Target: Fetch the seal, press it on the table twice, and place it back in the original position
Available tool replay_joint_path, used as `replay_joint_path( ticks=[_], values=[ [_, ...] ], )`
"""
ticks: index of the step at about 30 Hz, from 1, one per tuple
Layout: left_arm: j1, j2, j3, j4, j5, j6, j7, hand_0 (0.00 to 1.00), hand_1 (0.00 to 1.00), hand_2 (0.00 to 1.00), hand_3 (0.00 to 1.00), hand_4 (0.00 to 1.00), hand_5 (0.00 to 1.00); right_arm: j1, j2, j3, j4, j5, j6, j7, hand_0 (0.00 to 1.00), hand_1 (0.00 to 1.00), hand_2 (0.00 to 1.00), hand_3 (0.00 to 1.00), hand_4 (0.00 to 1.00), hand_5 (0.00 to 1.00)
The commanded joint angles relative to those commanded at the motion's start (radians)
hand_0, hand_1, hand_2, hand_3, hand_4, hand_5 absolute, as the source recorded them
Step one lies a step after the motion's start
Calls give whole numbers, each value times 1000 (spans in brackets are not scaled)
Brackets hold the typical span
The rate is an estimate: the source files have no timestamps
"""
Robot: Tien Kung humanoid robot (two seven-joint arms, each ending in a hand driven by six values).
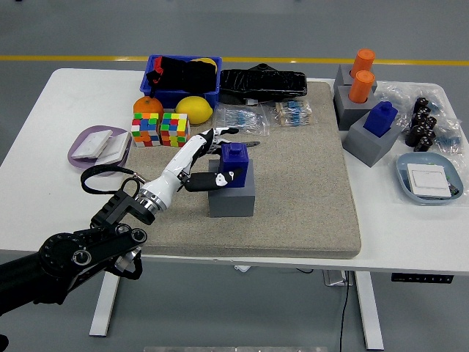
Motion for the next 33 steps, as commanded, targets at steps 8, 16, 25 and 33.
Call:
replay_joint_path(
  ticks=[8, 16, 25, 33],
  values=[
    [-9, 5, -1, 4, 1, -8, -2, 644, 563, 599, 831, 728, 2, 1, 0, 2, 0, -1, 1, 1, 785, 683, 659, 618, 793, 441],
    [-4, 3, 9, 10, -4, -18, -6, 643, 563, 596, 828, 729, 2, 1, 0, 4, 0, -1, 0, 1, 784, 683, 659, 619, 794, 440],
    [-4, 7, 7, 4, -1, -20, -5, 642, 563, 596, 826, 730, 2, 0, 1, 6, 0, -2, 1, 2, 784, 683, 659, 619, 795, 440],
    [-15, 21, 8, -2, 7, -24, 1, 643, 565, 595, 827, 731, 2, -1, 2, 9, 0, -3, 1, 1, 784, 683, 659, 620, 794, 439]
  ],
)
